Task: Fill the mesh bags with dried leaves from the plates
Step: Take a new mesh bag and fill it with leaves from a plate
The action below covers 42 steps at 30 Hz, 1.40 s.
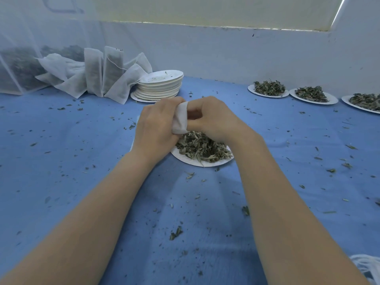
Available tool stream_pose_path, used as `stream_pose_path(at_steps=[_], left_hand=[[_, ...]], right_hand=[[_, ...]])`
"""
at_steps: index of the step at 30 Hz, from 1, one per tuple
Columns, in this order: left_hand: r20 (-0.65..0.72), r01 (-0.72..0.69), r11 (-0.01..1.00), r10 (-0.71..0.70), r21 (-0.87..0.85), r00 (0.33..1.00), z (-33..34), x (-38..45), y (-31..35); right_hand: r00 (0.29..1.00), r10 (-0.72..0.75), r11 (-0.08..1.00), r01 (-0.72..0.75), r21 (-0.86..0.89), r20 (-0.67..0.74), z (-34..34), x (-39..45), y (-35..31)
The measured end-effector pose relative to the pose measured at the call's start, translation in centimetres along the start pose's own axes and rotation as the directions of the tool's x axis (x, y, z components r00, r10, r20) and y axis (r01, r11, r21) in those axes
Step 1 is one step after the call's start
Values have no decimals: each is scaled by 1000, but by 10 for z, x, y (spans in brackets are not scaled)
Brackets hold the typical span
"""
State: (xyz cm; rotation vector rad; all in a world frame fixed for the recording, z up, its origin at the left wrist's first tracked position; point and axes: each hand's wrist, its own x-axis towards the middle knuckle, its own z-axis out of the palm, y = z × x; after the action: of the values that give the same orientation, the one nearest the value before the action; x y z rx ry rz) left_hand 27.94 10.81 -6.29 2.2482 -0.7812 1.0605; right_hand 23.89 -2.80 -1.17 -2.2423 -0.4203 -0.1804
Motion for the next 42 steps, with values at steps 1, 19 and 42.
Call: stream_pose_path(at_steps=[1, 19, 42], left_hand=[[7, -9, 1000, 8, 9, 1000, 0, 0, -2], [9, 54, 994, -55, 90, 998, 1, -1, -13], [28, 163, 970, -171, 183, 985, -5, -7, -17]], right_hand=[[1000, 1, 1000, -1, -10, 15, -4, -1, 0], [998, -18, 997, 13, -73, -67, 4, 1, 4], [982, 149, 817, -190, -545, -119, 9, 5, 26]])
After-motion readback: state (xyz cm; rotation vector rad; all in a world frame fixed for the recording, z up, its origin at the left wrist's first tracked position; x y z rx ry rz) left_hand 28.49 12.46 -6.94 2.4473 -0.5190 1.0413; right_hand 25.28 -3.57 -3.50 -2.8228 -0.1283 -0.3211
